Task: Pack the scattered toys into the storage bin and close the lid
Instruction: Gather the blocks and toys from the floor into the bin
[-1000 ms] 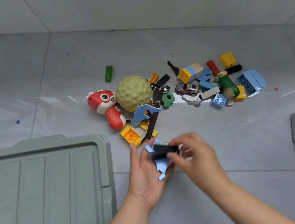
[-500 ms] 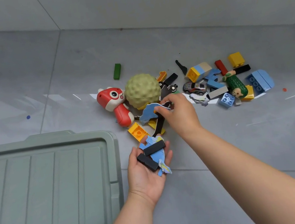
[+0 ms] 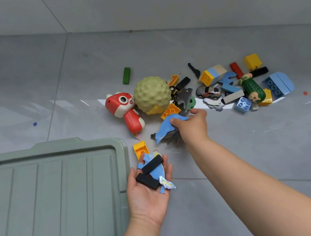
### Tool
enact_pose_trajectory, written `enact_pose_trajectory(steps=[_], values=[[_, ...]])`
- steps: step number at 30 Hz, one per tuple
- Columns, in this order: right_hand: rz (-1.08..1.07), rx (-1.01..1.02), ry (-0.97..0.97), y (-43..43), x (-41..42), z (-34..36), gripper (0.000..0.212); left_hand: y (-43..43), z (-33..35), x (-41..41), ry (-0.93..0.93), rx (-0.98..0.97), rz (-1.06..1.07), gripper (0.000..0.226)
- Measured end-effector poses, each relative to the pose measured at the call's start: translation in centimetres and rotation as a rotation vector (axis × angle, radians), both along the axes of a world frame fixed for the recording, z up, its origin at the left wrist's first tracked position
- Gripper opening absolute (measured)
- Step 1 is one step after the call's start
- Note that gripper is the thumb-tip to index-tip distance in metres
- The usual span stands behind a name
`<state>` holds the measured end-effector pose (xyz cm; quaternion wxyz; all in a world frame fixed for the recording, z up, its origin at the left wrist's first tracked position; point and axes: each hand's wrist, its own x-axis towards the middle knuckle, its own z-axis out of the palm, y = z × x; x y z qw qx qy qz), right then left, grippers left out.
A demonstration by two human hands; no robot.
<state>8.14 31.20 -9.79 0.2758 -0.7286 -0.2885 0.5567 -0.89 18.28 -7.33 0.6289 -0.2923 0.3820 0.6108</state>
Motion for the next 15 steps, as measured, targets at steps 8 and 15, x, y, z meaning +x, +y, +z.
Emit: enact_pose_trajectory(steps=[8, 15], values=[[0.064, 0.115, 0.152, -1.8, 3.7, 0.9, 0.003, -0.9, 0.1, -0.7, 0.016, 0.007, 0.003, 0.050], [0.551, 0.333, -0.479, -3.7, -1.2, 0.1, 0.022, -1.8, 1.1, -1.7, 0.017, 0.050, 0.002, 0.044]])
